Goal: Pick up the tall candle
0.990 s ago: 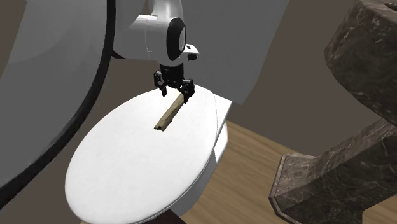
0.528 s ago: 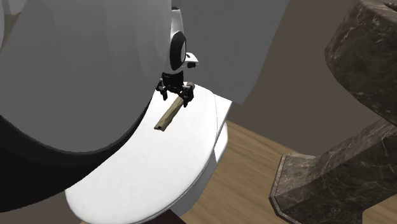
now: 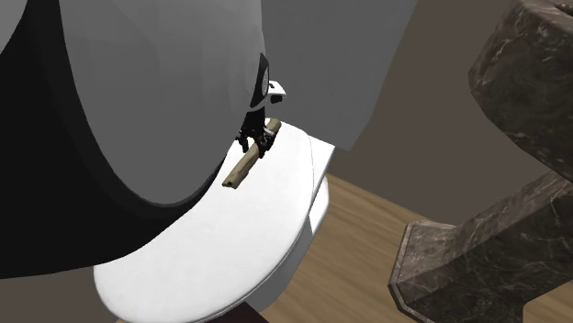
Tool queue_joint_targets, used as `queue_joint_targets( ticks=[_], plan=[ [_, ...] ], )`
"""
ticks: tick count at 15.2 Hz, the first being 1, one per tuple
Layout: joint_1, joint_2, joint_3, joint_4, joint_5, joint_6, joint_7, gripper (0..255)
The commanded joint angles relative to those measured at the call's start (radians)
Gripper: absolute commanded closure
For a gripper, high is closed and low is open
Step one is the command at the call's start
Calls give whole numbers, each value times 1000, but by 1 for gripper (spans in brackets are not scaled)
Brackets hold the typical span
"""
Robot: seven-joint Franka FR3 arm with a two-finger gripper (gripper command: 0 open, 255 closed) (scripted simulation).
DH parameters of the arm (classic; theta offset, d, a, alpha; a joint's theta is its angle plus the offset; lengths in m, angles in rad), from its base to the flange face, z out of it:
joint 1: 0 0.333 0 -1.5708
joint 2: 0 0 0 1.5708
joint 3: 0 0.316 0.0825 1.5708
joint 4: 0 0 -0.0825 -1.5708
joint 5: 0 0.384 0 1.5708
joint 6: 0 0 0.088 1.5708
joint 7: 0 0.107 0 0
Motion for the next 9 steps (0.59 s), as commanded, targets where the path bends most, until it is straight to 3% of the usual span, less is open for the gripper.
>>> queue_joint_targets(
  ticks=[1, 9],
  plan=[
    [0, 1, 0, 0, 0, 0, 0, 255],
    [-7, -35, 7, 6, 14, -40, -9, 255]
  ],
)
